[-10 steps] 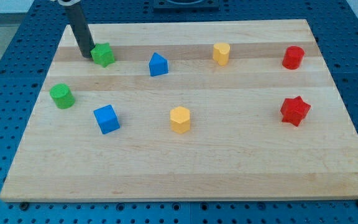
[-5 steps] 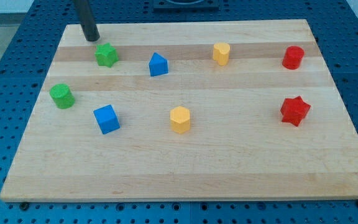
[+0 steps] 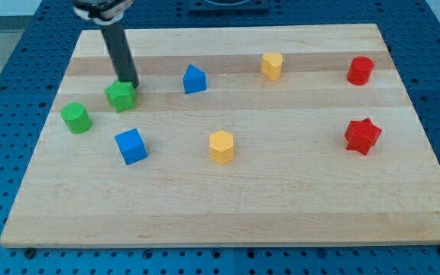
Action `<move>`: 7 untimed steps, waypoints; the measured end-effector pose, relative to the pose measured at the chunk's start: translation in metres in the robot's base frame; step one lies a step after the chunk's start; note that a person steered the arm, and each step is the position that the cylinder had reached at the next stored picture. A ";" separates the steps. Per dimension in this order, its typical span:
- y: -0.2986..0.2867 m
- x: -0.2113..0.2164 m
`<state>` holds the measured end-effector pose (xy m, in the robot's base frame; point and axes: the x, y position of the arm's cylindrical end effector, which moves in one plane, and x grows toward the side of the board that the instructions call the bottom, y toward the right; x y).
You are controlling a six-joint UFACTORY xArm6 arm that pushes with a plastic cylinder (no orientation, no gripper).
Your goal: Push the green star left to the blue cube
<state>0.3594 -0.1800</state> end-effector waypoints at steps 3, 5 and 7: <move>-0.004 0.042; -0.004 0.074; -0.006 0.027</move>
